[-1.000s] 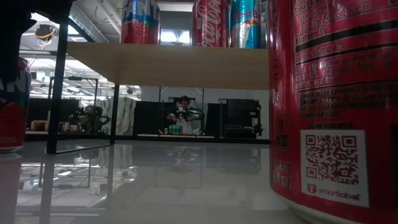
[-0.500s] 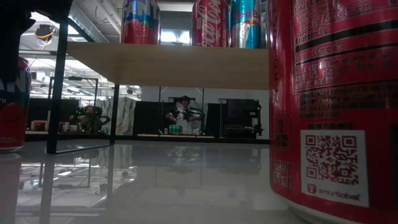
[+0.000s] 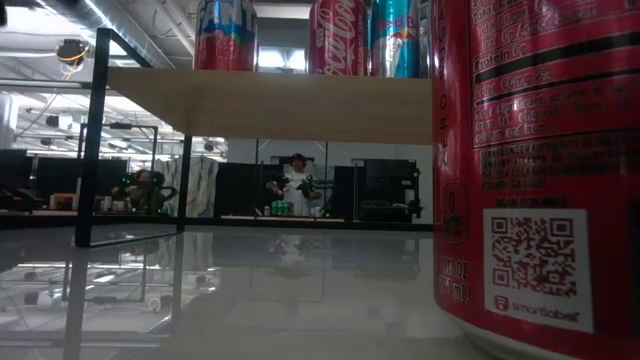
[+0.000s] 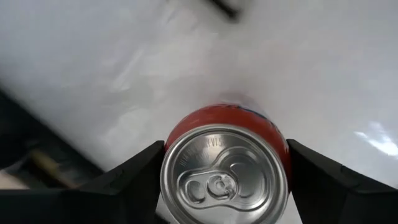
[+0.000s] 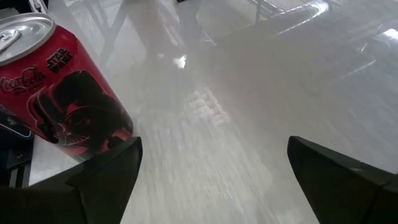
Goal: Place canned beverage on shelf
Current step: Put the red soda can on the shelf aligned with the other red soda cans
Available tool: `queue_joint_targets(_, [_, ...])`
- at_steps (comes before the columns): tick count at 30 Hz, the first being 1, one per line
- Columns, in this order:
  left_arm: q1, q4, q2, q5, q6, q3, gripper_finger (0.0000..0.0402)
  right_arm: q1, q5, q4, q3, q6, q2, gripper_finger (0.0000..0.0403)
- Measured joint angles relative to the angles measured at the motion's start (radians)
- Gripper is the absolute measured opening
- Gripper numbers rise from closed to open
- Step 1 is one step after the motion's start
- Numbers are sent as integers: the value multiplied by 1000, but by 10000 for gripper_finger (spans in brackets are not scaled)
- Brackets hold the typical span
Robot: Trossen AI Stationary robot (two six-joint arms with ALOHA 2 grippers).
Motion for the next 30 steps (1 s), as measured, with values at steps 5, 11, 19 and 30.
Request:
queue_joint_targets(5, [-27,12,0,-23,8,84,271,0,0,0,0,0,0,392])
queue_joint_targets(11, [-66,147,-2,-15,84,183,271,0,0,-9,0,0,0,392])
queue_joint_targets(19, [-79,340,-2,-61,150,268,271,0,0,-13,0,0,0,392])
queue_joint_targets(30, [6,382,-2,-215,436,396,271,0,0,-15,0,0,0,392])
